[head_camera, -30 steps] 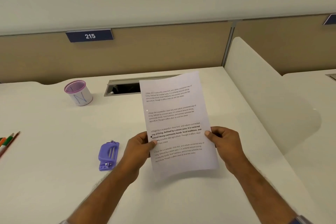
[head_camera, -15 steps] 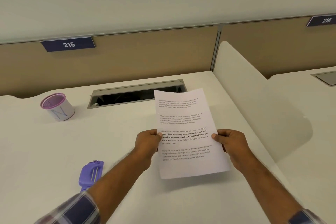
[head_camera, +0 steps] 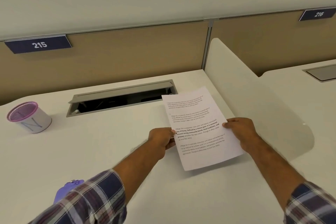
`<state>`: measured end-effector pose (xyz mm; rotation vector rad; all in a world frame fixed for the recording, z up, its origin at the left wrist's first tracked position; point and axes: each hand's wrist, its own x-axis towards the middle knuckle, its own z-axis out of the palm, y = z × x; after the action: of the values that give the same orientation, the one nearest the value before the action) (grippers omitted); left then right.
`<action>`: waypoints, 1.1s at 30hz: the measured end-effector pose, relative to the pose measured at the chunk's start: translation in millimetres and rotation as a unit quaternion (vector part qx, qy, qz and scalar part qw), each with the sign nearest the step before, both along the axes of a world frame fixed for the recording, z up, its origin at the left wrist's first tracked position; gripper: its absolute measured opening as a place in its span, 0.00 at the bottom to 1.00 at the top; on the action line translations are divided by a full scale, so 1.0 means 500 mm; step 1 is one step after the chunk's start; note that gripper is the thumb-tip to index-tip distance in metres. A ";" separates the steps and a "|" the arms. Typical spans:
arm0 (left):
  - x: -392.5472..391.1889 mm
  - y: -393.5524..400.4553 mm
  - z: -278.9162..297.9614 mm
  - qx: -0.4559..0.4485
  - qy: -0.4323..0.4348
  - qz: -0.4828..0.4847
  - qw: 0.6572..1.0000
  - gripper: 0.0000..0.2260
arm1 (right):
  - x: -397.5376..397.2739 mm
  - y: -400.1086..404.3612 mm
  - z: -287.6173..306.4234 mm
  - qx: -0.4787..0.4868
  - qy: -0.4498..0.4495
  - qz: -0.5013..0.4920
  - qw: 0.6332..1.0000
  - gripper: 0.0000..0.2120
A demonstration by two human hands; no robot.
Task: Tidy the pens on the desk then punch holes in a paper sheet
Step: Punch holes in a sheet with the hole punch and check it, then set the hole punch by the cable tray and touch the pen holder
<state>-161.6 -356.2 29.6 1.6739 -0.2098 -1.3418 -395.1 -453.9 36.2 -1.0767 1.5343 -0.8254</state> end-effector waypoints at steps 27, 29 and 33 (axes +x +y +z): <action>-0.063 -0.109 -0.057 0.062 -0.284 -0.109 0.951 0.07 | -0.005 -0.078 -0.058 -0.054 0.366 0.054 0.928 0.11; -0.064 -0.105 -0.057 0.053 -0.301 -0.119 0.945 0.07 | 0.003 -0.064 -0.050 -0.052 0.403 0.070 0.911 0.10; -0.052 -0.090 -0.057 0.042 -0.332 -0.139 0.932 0.09 | 0.014 -0.029 -0.039 -0.088 0.464 0.090 0.877 0.16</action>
<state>-187.6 -401.4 1.1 2.1887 -0.8173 -0.9355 -388.1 -468.4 16.8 -1.8886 2.1013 -0.2953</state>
